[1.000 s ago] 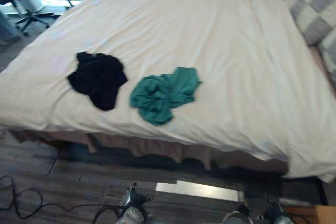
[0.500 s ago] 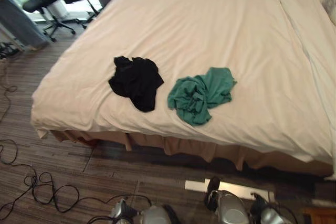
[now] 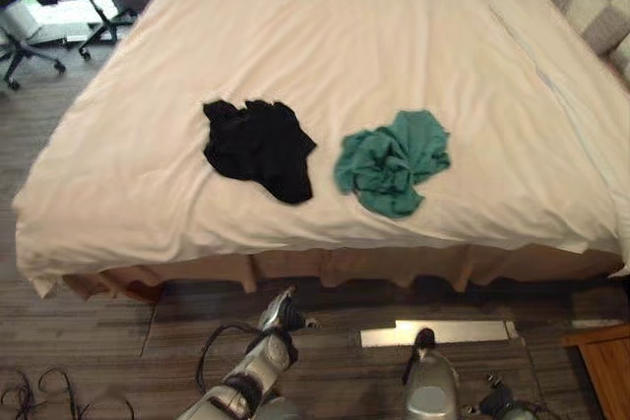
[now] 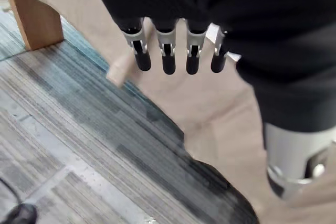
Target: Tidy up the quilt and then pick up the clothes from the bed and put them into the laundry hamper.
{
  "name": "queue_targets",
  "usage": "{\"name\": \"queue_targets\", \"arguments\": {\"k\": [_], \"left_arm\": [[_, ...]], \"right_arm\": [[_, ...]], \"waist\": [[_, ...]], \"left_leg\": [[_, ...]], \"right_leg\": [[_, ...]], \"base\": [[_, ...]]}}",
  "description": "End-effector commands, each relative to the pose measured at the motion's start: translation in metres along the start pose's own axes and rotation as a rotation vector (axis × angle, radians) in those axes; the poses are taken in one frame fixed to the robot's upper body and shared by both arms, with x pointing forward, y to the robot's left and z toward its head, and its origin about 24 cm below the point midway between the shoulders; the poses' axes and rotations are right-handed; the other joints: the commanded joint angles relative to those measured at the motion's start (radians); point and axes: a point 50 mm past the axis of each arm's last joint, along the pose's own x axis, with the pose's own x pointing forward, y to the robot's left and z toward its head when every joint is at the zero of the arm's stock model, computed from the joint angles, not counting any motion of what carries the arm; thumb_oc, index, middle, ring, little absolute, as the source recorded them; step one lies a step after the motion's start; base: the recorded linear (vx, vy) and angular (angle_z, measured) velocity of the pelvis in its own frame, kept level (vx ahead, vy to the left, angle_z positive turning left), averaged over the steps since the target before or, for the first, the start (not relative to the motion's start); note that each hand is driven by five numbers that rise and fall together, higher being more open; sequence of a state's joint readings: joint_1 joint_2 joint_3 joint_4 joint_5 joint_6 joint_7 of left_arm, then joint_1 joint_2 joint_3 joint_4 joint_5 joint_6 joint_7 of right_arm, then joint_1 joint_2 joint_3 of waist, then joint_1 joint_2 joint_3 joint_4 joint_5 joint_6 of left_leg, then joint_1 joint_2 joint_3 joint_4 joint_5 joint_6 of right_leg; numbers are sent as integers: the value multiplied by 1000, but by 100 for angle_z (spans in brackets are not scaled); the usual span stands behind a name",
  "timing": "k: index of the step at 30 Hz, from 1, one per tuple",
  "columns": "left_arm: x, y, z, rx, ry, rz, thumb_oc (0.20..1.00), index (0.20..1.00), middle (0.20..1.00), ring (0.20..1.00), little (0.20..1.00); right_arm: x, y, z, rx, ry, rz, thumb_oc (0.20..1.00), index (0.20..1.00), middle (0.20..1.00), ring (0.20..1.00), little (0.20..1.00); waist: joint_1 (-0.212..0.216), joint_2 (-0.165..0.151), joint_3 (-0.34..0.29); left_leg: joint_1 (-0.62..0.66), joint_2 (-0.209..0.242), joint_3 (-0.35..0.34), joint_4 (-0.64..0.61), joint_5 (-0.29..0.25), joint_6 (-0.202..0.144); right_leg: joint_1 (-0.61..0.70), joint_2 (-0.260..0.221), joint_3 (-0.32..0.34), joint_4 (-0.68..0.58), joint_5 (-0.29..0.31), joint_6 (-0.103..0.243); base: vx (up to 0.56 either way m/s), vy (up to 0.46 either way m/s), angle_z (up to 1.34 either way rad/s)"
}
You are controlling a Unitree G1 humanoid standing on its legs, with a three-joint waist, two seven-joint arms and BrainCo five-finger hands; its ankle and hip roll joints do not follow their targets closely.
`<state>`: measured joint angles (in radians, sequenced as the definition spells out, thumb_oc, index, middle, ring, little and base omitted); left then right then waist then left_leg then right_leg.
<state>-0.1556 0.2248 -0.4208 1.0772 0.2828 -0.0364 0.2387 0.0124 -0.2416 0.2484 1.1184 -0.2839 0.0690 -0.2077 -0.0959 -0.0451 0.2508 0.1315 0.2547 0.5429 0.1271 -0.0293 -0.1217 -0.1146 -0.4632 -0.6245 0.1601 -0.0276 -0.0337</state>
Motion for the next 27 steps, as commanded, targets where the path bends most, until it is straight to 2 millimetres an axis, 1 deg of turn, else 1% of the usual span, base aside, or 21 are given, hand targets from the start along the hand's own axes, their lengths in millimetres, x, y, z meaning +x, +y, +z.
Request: {"name": "queue_targets", "arguments": {"k": [1, 2, 4, 6, 7, 8, 10, 12, 14, 15, 16, 17, 18, 19, 20, 21, 22, 23, 25, 26, 27], "left_arm": [[-5, 12, -22, 32, 41, 26, 1000, 1000, 1000, 1000, 1000], [-6, 15, -29, 21, 56, 20, 1000, 1000, 1000, 1000, 1000], [-7, 11, -30, 37, 58, 10, 1000, 1000, 1000, 1000, 1000], [-9, 8, -32, 57, 61, 7, 1000, 1000, 1000, 1000, 1000], [-11, 0, -34, 76, 73, -6, 1000, 1000, 1000, 1000, 1000], [-12, -4, -36, 60, 89, -10, 1000, 1000, 1000, 1000, 1000], [-13, -7, -43, 24, 133, -9, 1000, 1000, 1000, 1000, 1000], [-16, -10, -51, 9, 172, -17, 1000, 1000, 1000, 1000, 1000], [-22, -17, -61, 3, 214, -31, 1000, 1000, 1000, 1000, 1000], [-23, -20, -62, -7, 221, -37, 1000, 1000, 1000, 1000, 1000], [-23, -20, -62, -8, 221, -38, 1000, 1000, 1000, 1000, 1000], [-22, -18, -58, -70, 212, -9, 1000, 1000, 1000, 1000, 1000], [-22, -18, -58, -70, 212, -9, 1000, 1000, 1000, 1000, 1000], [-16, -8, -49, -99, 182, 38, 1000, 1000, 1000, 1000, 1000], [-16, -8, -49, -99, 181, 38, 1000, 1000, 1000, 1000, 1000], [-14, -7, -41, -112, 151, 42, 1000, 1000, 1000, 1000, 1000], [-14, -7, -41, -112, 151, 42, 1000, 1000, 1000, 1000, 1000], [-15, -11, -39, -62, 148, 29, 1000, 1000, 1000, 1000, 1000], [-15, -11, -39, -60, 148, 28, 1000, 1000, 1000, 1000, 1000], [-10, -10, -29, -91, 112, 12, 1000, 1000, 1000, 1000, 1000], [-10, -12, -22, -72, 75, -1, 1000, 1000, 1000, 1000, 1000]], "right_arm": [[0, 6, 46, -23, -169, 26, 1000, 1000, 1000, 1000, 1000], [-2, 7, 57, -76, -244, 31, 1000, 1000, 1000, 1000, 1000], [-7, 13, 70, -162, -329, 38, 1000, 1000, 1000, 1000, 1000], [-9, 14, 76, -193, -363, 34, 1000, 1000, 1000, 1000, 1000], [-10, 10, 86, -199, -409, 23, 1000, 1000, 1000, 1000, 1000], [-10, 10, 87, -201, -410, 25, 1000, 1000, 1000, 1000, 1000], [-9, 11, 88, -217, -402, 28, 1000, 1000, 1000, 1000, 1000], [-6, 10, 81, -223, -365, 27, 1000, 1000, 1000, 1000, 1000], [-4, 14, 66, -229, -296, 49, 1000, 1000, 1000, 1000, 1000], [-2, 10, 62, -261, -279, 38, 1000, 1000, 1000, 1000, 1000], [-2, 10, 62, -261, -279, 37, 1000, 1000, 1000, 1000, 1000], [1, 2, 61, -247, -266, 6, 1000, 1000, 1000, 1000, 1000], [1, 2, 62, -246, -266, 5, 1000, 1000, 1000, 1000, 1000], [3, -5, 59, -250, -245, -14, 1000, 1000, 1000, 1000, 1000], [3, -5, 60, -249, -246, -14, 1000, 1000, 1000, 1000, 1000], [4, -6, 62, -264, -252, -18, 1000, 1000, 1000, 1000, 1000], [4, -6, 62, -264, -251, -18, 1000, 1000, 1000, 1000, 1000], [4, -6, 52, -304, -219, -27, 1000, 1000, 1000, 1000, 1000], [4, -5, 52, -304, -218, -27, 1000, 1000, 1000, 1000, 1000], [3, -2, 56, -255, -229, -2, 1000, 1000, 1000, 1000, 1000], [1, 5, 57, -253, -237, 15, 1000, 1000, 1000, 1000, 1000]], "waist": [[-17, 36, 32], [-15, 29, 38], [1, 27, 55], [-3, 26, 63], [-27, 23, 85], [-28, 23, 92], [-14, 18, 96], [-6, 11, 88], [-11, 5, 71], [-5, 8, 69], [-8, 13, 69], [13, 16, 90], [11, 22, 91], [36, 6, 122], [33, 6, 122], [42, 12, 113], [44, 10, 113], [57, 27, 106], [60, 26, 108], [42, 35, 83], [29, 33, 69]], "left_leg": [[21, 92, 3, -134, -63, -38], [32, 55, 5, -170, -59, -22], [63, 17, 16, -195, -66, -4], [67, 6, 8, -202, -71, -1], [64, -7, -34, -205, -72, 1], [76, -19, -40, -204, -77, 0], [91, -26, -23, -188, -96, 1], [93, -18, -17, -136, -140, -1], [85, 6, -21, 1, -197, -6], [65, 32, -16, 112, -187, -11], [56, 45, -21, 130, -194, -15], [-5, 94, -83, 354, -123, -39], [-15, 107, -90, 369, -127, -44], [-123, 100, -158, 432, -111, -47], [-126, 99, -161, 433, -112, -46], [-131, 69, -158, 247, -146, -23], [-125, 64, -154, 238, -143, -22], [-128, 63, -149, 19, -36, -32], [-119, 60, -145, 8, -30, -33], [-69, 42, -151, -95, -44, -25], [-21, 16, -121, -145, -14, -10]], "right_leg": [[68, -150, 12, 96, 82, 221], [63, -54, 9, 143, 21, 216], [65, -33, -18, 200, -4, 212], [59, 1, 3, 204, -27, 198], [-16, 121, 145, 153, -71, 186], [-43, 158, 205, 98, -56, 190], [-42, 135, 142, 10, -2, 194], [-41, 116, 105, -13, -10, 190], [-3, 154, 131, -38, -24, 168], [26, 160, 115, -67, -31, 157], [29, 168, 110, -72, -30, 154], [66, 208, 146, -85, -50, 116], [67, 218, 141, -88, -51, 112], [114, 231, 151, -123, -67, 91], [114, 231, 148, -124, -66, 91], [128, 235, 163, -136, -72, 114], [128, 233, 165, -136, -71, 115], [157, 234, 184, -140, -80, 135], [160, 234, 186, -141, -80, 135], [159, 234, 202, -111, -88, 145], [157, 209, 195, -89, -58, 151]], "base": [[55, 403, -110], [67, 379, -65], [77, 353, -29], [48, 96, -1], [113, 34, 29], [172, 22, 45], [163, -52, 42], [188, -154, 16], [285, -191, 9], [188, -118, -3], [246, -164, -13], [158, -124, -33], [170, -171, -58], [8, -70, -74], [92, 77, -65], [84, 137, -34], [226, 324, -11], [147, 188, -19], [134, 168, -42], [186, 336, -35], [187, 338, -29]]}}
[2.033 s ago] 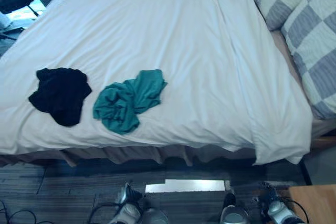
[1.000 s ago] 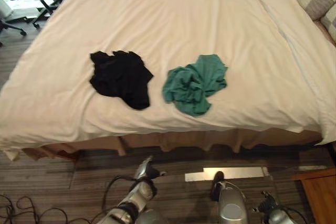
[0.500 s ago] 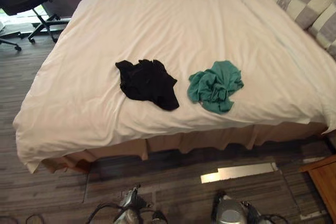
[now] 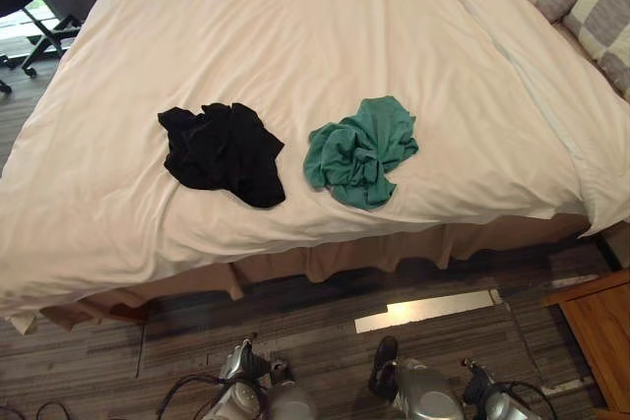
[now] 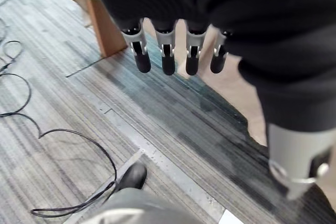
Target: Tidy up the quilt and then pick up the clothes from the bed and put them into the laundry hamper.
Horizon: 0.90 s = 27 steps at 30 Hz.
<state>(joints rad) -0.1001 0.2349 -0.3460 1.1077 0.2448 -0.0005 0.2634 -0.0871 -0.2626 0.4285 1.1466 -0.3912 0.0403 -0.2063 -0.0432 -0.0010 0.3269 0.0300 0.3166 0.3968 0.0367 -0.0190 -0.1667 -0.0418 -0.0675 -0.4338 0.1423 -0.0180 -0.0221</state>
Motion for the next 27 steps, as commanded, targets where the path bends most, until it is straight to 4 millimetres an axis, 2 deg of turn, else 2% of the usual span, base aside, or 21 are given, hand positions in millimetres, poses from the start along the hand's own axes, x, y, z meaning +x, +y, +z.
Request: {"name": "queue_targets", "arguments": {"k": [1, 3, 5, 6, 7, 8, 11, 12, 13, 14, 15, 16, 17, 18, 19, 20, 21, 22, 23, 24, 27], "left_arm": [[-3, -10, 11, 7, -73, -33, 1000, 1000, 1000, 1000, 1000], [-4, -14, 12, 32, -81, -60, 1000, 1000, 1000, 1000, 1000], [-4, -13, 12, 30, -81, -58, 1000, 1000, 1000, 1000, 1000], [1, -7, 18, 9, -66, -38, 1000, 1000, 1000, 1000, 1000], [-3, -7, -10, 13, 16, -42, 1000, 1000, 1000, 1000, 1000], [-3, -7, -10, 13, 16, -43, 1000, 1000, 1000, 1000, 1000], [-14, 0, -60, -29, 200, -2, 1000, 1000, 1000, 1000, 1000], [-14, 0, -60, -29, 200, -2, 1000, 1000, 1000, 1000, 1000], [-22, 10, -90, -85, 329, 46, 1000, 1000, 1000, 1000, 1000], [-28, 17, -107, -121, 405, 87, 1000, 1000, 1000, 1000, 1000], [-28, 17, -107, -121, 405, 87, 1000, 1000, 1000, 1000, 1000], [-39, 39, -136, -175, 525, 178, 1000, 1000, 1000, 1000, 1000], [-44, 66, -149, -214, 561, 283, 1000, 1000, 1000, 1000, 1000], [-44, 65, -149, -214, 561, 283, 1000, 1000, 1000, 1000, 1000], [-44, 81, -150, -210, 548, 341, 1000, 1000, 1000, 1000, 1000], [-44, 81, -150, -210, 548, 341, 1000, 1000, 1000, 1000, 1000], [-41, 119, -143, -177, 477, 472, 1000, 1000, 1000, 1000, 1000], [-41, 119, -143, -177, 477, 471, 1000, 1000, 1000, 1000, 1000], [-39, 158, -129, -62, 381, 571, 1000, 1000, 1000, 1000, 1000], [-39, 157, -128, -61, 380, 571, 1000, 1000, 1000, 1000, 1000], [-35, 203, -88, 62, 166, 688, 1000, 1000, 1000, 1000, 1000]], "right_arm": [[-1, 7, 24, 17, -86, 8, 1000, 1000, 1000, 1000, 1000], [-2, 15, 29, 51, -93, 40, 1000, 1000, 1000, 1000, 1000], [-3, 16, 31, 65, -97, 44, 1000, 1000, 1000, 1000, 1000], [-3, 19, 31, 72, -95, 62, 1000, 1000, 1000, 1000, 1000], [-4, 21, 28, 95, -75, 63, 1000, 1000, 1000, 1000, 1000], [-4, 21, 28, 95, -75, 64, 1000, 1000, 1000, 1000, 1000], [-3, 15, 13, 132, -17, 26, 1000, 1000, 1000, 1000, 1000], [-3, 15, 13, 132, -17, 26, 1000, 1000, 1000, 1000, 1000], [-2, 7, -1, 167, 30, -14, 1000, 1000, 1000, 1000, 1000], [-2, -3, -10, 195, 55, -56, 1000, 1000, 1000, 1000, 1000], [-2, -3, -10, 195, 55, -56, 1000, 1000, 1000, 1000, 1000], [-2, -39, -23, 243, 47, -182, 1000, 1000, 1000, 1000, 1000], [-8, -83, -26, 234, -28, -339, 1000, 1000, 1000, 1000, 1000], [-8, -83, -27, 234, -27, -339, 1000, 1000, 1000, 1000, 1000], [-15, -105, -27, 205, -76, -415, 1000, 1000, 1000, 1000, 1000], [-15, -105, -27, 205, -76, -415, 1000, 1000, 1000, 1000, 1000], [-32, -155, -22, 108, -185, -573, 1000, 1000, 1000, 1000, 1000], [-33, -155, -22, 108, -184, -573, 1000, 1000, 1000, 1000, 1000], [-52, -193, -11, -5, -288, -680, 1000, 1000, 1000, 1000, 1000], [-53, -193, -12, -5, -287, -680, 1000, 1000, 1000, 1000, 1000], [-84, -240, 21, -195, -464, -818, 1000, 1000, 1000, 1000, 1000]], "waist": [[-23, -12, -6], [-24, -19, -35], [-25, -21, -42], [-35, -24, -54], [-28, -28, -68], [-29, -28, -68], [-17, -37, -83], [-17, -37, -83], [-10, -44, -93], [-9, -49, -98], [-9, -49, -98], [-11, -59, -105], [-14, -64, -105], [-14, -63, -105], [-17, -65, -104], [-17, -65, -104], [-22, -66, -97], [-22, -66, -97], [-27, -65, -88], [-26, -65, -88], [-26, -59, -66]], "left_leg": [[82, -47, 27, -56, -23, 35], [131, -79, 50, -119, -26, 50], [137, -82, 53, -124, -31, 51], [145, -82, 66, -124, -34, 51], [155, -87, 66, -124, -40, 54], [156, -87, 66, -124, -40, 54], [156, -90, 63, -124, -47, 52], [156, -90, 63, -124, -47, 52], [154, -88, 63, -124, -45, 47], [154, -85, 66, -124, -43, 44], [154, -85, 66, -124, -43, 44], [152, -80, 71, -124, -40, 39], [151, -76, 77, -124, -38, 35], [151, -76, 77, -124, -38, 35], [150, -74, 80, -124, -37, 34], [150, -74, 80, -124, -37, 34], [149, -72, 87, -124, -35, 31], [150, -72, 87, -124, -35, 31], [144, -69, 91, -124, -32, 26], [144, -69, 91, -124, -32, 26], [131, -61, 96, -124, -24, 20]], "right_leg": [[84, -188, 5, -70, -68, 140], [88, -206, 17, -62, -53, 160], [88, -212, 20, -59, -51, 165], [90, -213, 26, -61, -50, 168], [105, -220, 20, -69, -44, 170], [106, -220, 20, -69, -44, 170], [117, -220, 15, -83, -35, 179], [117, -220, 15, -83, -35, 179], [129, -219, 10, -96, -34, 182], [136, -218, 5, -101, -35, 183], [136, -218, 4, -102, -35, 183], [136, -217, 4, -103, -36, 185], [133, -215, 0, -99, -38, 187], [133, -215, 0, -99, -38, 187], [132, -215, -3, -97, -38, 188], [132, -215, -3, -97, -38, 188], [131, -217, -13, -97, -38, 192], [132, -217, -13, -97, -38, 192], [125, -218, -20, -93, -39, 197], [125, -218, -20, -93, -39, 197], [105, -226, -31, -77, -41, 204]], "base": [[158, 312, -33], [136, 175, -45], [85, 88, -35], [171, 132, -1], [133, 87, 10], [117, 53, 15], [101, 6, 9], [94, -32, 9], [102, -46, 9], [102, -46, 12], [99, -53, 16], [103, -43, 14], [103, -43, 10], [55, -13, 9], [14, -3, 4], [49, -3, 3], [35, -1, 4], [38, -3, 7], [2, -3, 9], [1, -5, 6], [-30, 6, -1]]}}
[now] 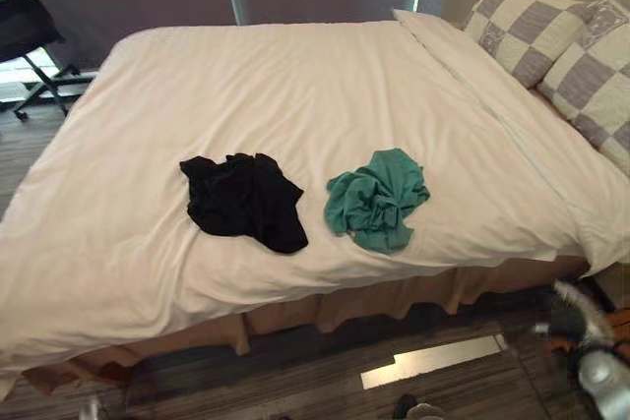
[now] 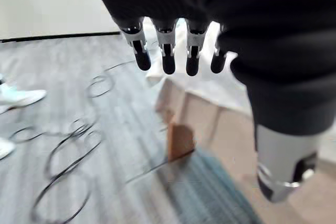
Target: Tidy up the quilt and then pick up the clothes from the bed and put them into the laundry hamper.
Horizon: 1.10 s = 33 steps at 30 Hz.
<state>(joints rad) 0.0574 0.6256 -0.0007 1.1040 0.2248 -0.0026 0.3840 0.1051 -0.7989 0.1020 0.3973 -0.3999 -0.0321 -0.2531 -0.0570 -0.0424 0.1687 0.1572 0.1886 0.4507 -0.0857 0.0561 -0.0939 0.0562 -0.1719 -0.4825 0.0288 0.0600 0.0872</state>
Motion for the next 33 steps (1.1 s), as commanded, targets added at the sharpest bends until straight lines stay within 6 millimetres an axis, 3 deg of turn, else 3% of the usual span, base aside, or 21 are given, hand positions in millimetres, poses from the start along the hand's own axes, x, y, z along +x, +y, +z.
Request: {"name": "queue_targets", "arguments": {"k": [1, 5, 6, 7, 8, 9, 10, 11, 12, 13, 14, 17, 19, 21, 22, 27, 33], "left_arm": [[15, 60, 82, 0, -345, 230, 1000, 1000, 1000, 1000, 1000], [2, 71, 146, -17, -594, 293, 1000, 1000, 1000, 1000, 1000], [2, 71, 147, -19, -595, 295, 1000, 1000, 1000, 1000, 1000], [-3, 70, 166, 15, -657, 309, 1000, 1000, 1000, 1000, 1000], [-5, 70, 175, 38, -679, 317, 1000, 1000, 1000, 1000, 1000], [-5, 71, 175, 36, -680, 319, 1000, 1000, 1000, 1000, 1000], [-6, 70, 190, 103, -707, 337, 1000, 1000, 1000, 1000, 1000], [-56, 156, 270, 21, -1001, 584, 1000, 1000, 1000, 1000, 1000], [-71, 176, 266, 49, -1083, 617, 1000, 1000, 1000, 1000, 1000], [-63, 188, 251, 64, -1033, 674, 1000, 1000, 1000, 1000, 1000], [-65, 192, 250, 55, -1035, 692, 1000, 1000, 1000, 1000, 1000], [-69, 200, 260, 44, -1040, 736, 1000, 1000, 1000, 1000, 1000], [-85, 224, 280, 27, -1066, 836, 1000, 1000, 1000, 1000, 1000], [-88, 230, 283, 25, -1073, 858, 1000, 1000, 1000, 1000, 1000], [-94, 242, 286, 14, -1072, 907, 1000, 1000, 1000, 1000, 1000], [-97, 251, 286, 20, -1057, 945, 1000, 1000, 1000, 1000, 1000], [-95, 254, 289, 64, -1005, 965, 1000, 1000, 1000, 1000, 1000]], "right_arm": [[28, -60, 65, -86, -317, -209, 1000, 1000, 1000, 1000, 1000], [34, -80, 119, -106, -526, -302, 1000, 1000, 1000, 1000, 1000], [34, -81, 120, -106, -527, -305, 1000, 1000, 1000, 1000, 1000], [34, -84, 142, -112, -607, -329, 1000, 1000, 1000, 1000, 1000], [34, -84, 152, -113, -639, -339, 1000, 1000, 1000, 1000, 1000], [35, -85, 153, -113, -640, -342, 1000, 1000, 1000, 1000, 1000], [34, -86, 174, -111, -710, -359, 1000, 1000, 1000, 1000, 1000], [32, -101, 176, -143, -711, -428, 1000, 1000, 1000, 1000, 1000], [32, -99, 167, -107, -666, -407, 1000, 1000, 1000, 1000, 1000], [29, -103, 166, -125, -671, -418, 1000, 1000, 1000, 1000, 1000], [30, -103, 166, -128, -668, -410, 1000, 1000, 1000, 1000, 1000], [32, -101, 168, -120, -669, -396, 1000, 1000, 1000, 1000, 1000], [36, -100, 171, -127, -666, -391, 1000, 1000, 1000, 1000, 1000], [36, -100, 169, -128, -656, -391, 1000, 1000, 1000, 1000, 1000], [37, -97, 167, -129, -641, -388, 1000, 1000, 1000, 1000, 1000], [38, -89, 159, -122, -606, -374, 1000, 1000, 1000, 1000, 1000], [33, -84, 154, -74, -590, -376, 1000, 1000, 1000, 1000, 1000]], "waist": [[-12, -13, 109], [-13, -5, 135], [-13, -7, 138], [-17, -4, 149], [-20, -4, 158], [-20, -6, 161], [-26, -5, 185], [-22, 1, 201], [-10, 8, 218], [0, 11, 232], [-2, 9, 239], [-7, 4, 257], [-20, 8, 294], [-19, 8, 301], [-29, 15, 317], [-40, 23, 344], [-62, 6, 351]], "left_leg": [[-5, 70, 45, -2, -95, -54], [-10, 74, 45, -2, -103, -64], [-20, 73, 51, -2, -88, -58], [-18, 75, 49, -2, -99, -65], [-22, 76, 51, -2, -98, -65], [-31, 75, 58, -2, -83, -59], [-30, 74, 59, -2, -94, -65], [-55, 73, 59, -1, -75, -55], [-58, 74, 45, 0, -87, -59], [-61, 73, 41, 1, -87, -61], [-64, 73, 42, 2, -85, -63], [-72, 70, 45, 3, -82, -63], [-91, 68, 47, 4, -76, -64], [-95, 66, 46, 4, -74, -64], [-100, 64, 46, 4, -72, -63], [-104, 55, 49, 3, -72, -60], [-174, 49, 47, 2, -64, -61]], "right_leg": [[-6, -125, 16, 46, -120, 96], [-22, -133, 26, 68, -135, 105], [-30, -134, 18, 65, -121, 96], [-38, -137, 32, 75, -132, 105], [-50, -139, 35, 83, -132, 105], [-59, -140, 29, 81, -119, 96], [-76, -142, 46, 99, -131, 105], [-98, -147, 37, 101, -115, 98], [-99, -153, 37, 112, -128, 105], [-104, -157, 38, 118, -129, 107], [-112, -160, 41, 122, -130, 108], [-131, -164, 48, 133, -126, 111], [-157, -169, 59, 137, -117, 115], [-161, -170, 60, 138, -116, 116], [-171, -174, 64, 138, -111, 118], [-182, -183, 68, 137, -98, 123], [-255, -190, 79, 128, -71, 132]], "base": [[-67, 21, -2], [-23, 21, 3], [27, 34, 1], [-40, 35, -2], [-40, 35, -1], [-78, 40, -3], [-169, 20, -3], [-106, 43, -12], [-121, 16, -8], [-15, 24, 14], [-33, 12, 25], [-45, 15, 2], [-101, 34, -8], [-46, 24, -2], [-41, 29, 0], [-44, 44, -8], [-48, 23, -3]]}}
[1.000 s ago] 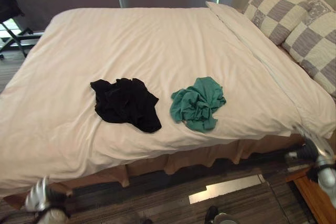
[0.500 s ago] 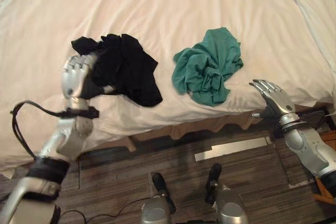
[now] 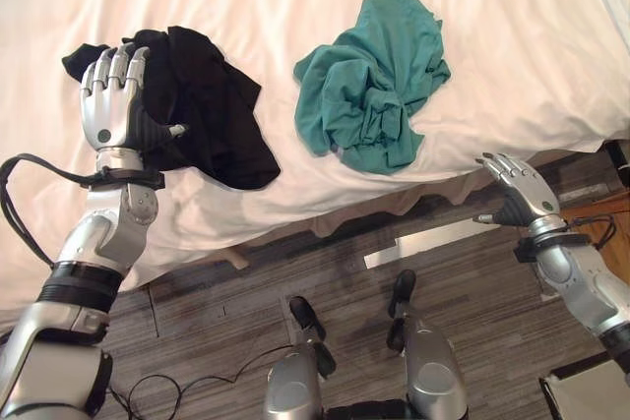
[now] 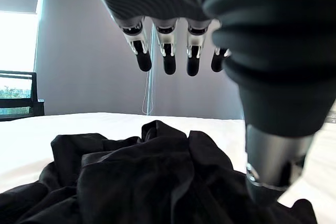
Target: Tidy up the quilt and then pick up the clothes from the bed and put them into the laundry hamper.
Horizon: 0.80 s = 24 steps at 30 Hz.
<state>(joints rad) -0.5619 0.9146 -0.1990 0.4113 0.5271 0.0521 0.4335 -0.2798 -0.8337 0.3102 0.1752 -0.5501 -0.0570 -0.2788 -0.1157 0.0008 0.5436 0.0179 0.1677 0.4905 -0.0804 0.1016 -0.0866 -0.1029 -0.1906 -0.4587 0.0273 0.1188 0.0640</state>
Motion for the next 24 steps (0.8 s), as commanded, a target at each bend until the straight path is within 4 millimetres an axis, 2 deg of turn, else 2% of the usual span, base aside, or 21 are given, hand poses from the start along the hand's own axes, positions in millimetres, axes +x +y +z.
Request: {"name": "queue_targets", "arguments": {"k": [1, 3, 6, 7, 8, 9, 10, 14, 15, 16, 17, 18, 19, 20, 22, 23, 24], "left_arm": [[22, 35, -9, 156, 6, 104, 1000, 1000, 1000, 1000, 1000], [24, 35, -10, 172, 8, 101, 1000, 1000, 1000, 1000, 1000], [19, 14, -26, 235, 90, -5, 1000, 1000, 1000, 1000, 1000], [16, 4, -34, 303, 108, -74, 893, 893, 893, 893, 893], [17, 3, -33, 303, 105, -75, 633, 633, 633, 633, 633], [10, -6, -40, 315, 124, -129, 589, 589, 589, 589, 589], [0, -19, -47, 313, 143, -195, 200, 200, 200, 200, 200], [-16, -33, -57, 291, 185, -258, 200, 200, 200, 200, 200], [-47, -56, -64, 186, 228, -347, 200, 200, 200, 200, 200], [-68, -70, -63, 71, 265, -383, 200, 200, 200, 200, 200], [-71, -70, -64, 68, 272, -385, 200, 200, 200, 200, 200], [-99, -89, -55, -118, 317, -433, 200, 200, 200, 200, 200], [-118, -97, -48, -262, 361, -447, 200, 200, 200, 200, 200], [-133, -106, -37, -368, 370, -475, 200, 200, 200, 200, 200], [-163, -116, -27, -495, 421, -530, 200, 200, 200, 200, 200], [-175, -121, -22, -545, 451, -548, 200, 200, 200, 200, 200], [-175, -121, -23, -547, 454, -547, 200, 200, 200, 200, 200]], "right_arm": [[5, -17, 10, 23, -33, -114, 1000, 1000, 1000, 1000, 1000], [4, -18, 11, 27, -37, -118, 1000, 1000, 1000, 1000, 1000], [4, -20, 18, 44, -66, -140, 1000, 1000, 1000, 1000, 1000], [4, -27, 25, 49, -105, -170, 1000, 1000, 1000, 1000, 1000], [4, -27, 25, 49, -103, -170, 1000, 1000, 1000, 1000, 1000], [3, -33, 29, 57, -132, -197, 1000, 1000, 1000, 1000, 1000], [3, -40, 36, 74, -173, -227, 1000, 1000, 1000, 1000, 1000], [3, -49, 44, 93, -218, -255, 1000, 1000, 1000, 1000, 1000], [7, -64, 56, 97, -293, -289, 1000, 1000, 1000, 1000, 1000], [11, -67, 60, 89, -314, -288, 1000, 1000, 1000, 1000, 1000], [12, -67, 61, 88, -320, -283, 1000, 1000, 1000, 1000, 1000], [22, -72, 61, 43, -313, -278, 1000, 1000, 1000, 1000, 1000], [32, -73, 61, 6, -296, -272, 1000, 1000, 1000, 1000, 1000], [40, -73, 53, -45, -249, -256, 1000, 1000, 1000, 1000, 1000], [58, -74, 44, -105, -170, -232, 1000, 1000, 1000, 1000, 1000], [66, -74, 41, -112, -144, -226, 1000, 1000, 1000, 1000, 1000], [67, -74, 42, -113, -147, -226, 1000, 1000, 1000, 1000, 1000]], "waist": [[-4, -43, -24], [-4, -49, -24], [-11, -84, -24], [-15, -103, -24], [-13, -103, -24], [-13, -113, -24], [-9, -124, -24], [-3, -128, -24], [29, -125, -24], [50, -120, -24], [43, -118, -24], [79, -106, -24], [92, -94, -24], [115, -85, -24], [148, -64, -24], [157, -58, -24], [154, -57, -24]], "left_leg": [[-52, 71, 8, -2, -106, -68], [-65, 74, 8, -2, -102, -70], [-106, 81, 18, -2, -92, -75], [-111, 86, 24, -3, -91, -78], [-111, 86, 24, -3, -90, -78], [-107, 88, 26, -5, -91, -80], [-97, 90, 30, -7, -93, -82], [-77, 92, 29, -7, -97, -83], [-46, 95, 26, -7, -101, -84], [-32, 96, 21, -7, -103, -85], [-29, 97, 21, -7, -103, -86], [-18, 96, 8, -7, -103, -85], [-14, 97, -4, -7, -103, -86], [-15, 95, -11, -7, -101, -86], [-18, 91, -25, -7, -99, -88], [-21, 90, -30, -7, -97, -89], [-21, 90, -31, -7, -97, -90]], "right_leg": [[-113, -172, 55, 128, -125, 156], [-125, -171, 54, 127, -122, 156], [-164, -168, 43, 117, -103, 163], [-167, -169, 38, 106, -95, 167], [-166, -169, 38, 105, -94, 167], [-163, -170, 35, 102, -92, 168], [-149, -171, 29, 96, -90, 168], [-125, -168, 23, 89, -89, 166], [-85, -167, 13, 84, -91, 161], [-62, -165, 6, 80, -94, 157], [-58, -164, 5, 78, -94, 157], [-31, -163, -2, 75, -100, 151], [-17, -161, -7, 73, -104, 144], [-9, -161, -11, 72, -107, 141], [7, -161, -23, 65, -109, 134], [9, -161, -26, 63, -109, 132], [9, -160, -26, 63, -109, 132]], "base": [[-62, -3, -1], [-49, -6, -1], [-55, -26, -6], [-29, -37, -7], [-14, -36, -4], [0, -41, -2], [1, -41, -4], [9, -22, 0], [62, -66, 3], [62, -67, 3], [60, -62, 0], [33, -61, 9], [35, -69, 8], [6, -48, 24], [12, -51, 29], [12, -41, 27], [12, -67, 48]]}}
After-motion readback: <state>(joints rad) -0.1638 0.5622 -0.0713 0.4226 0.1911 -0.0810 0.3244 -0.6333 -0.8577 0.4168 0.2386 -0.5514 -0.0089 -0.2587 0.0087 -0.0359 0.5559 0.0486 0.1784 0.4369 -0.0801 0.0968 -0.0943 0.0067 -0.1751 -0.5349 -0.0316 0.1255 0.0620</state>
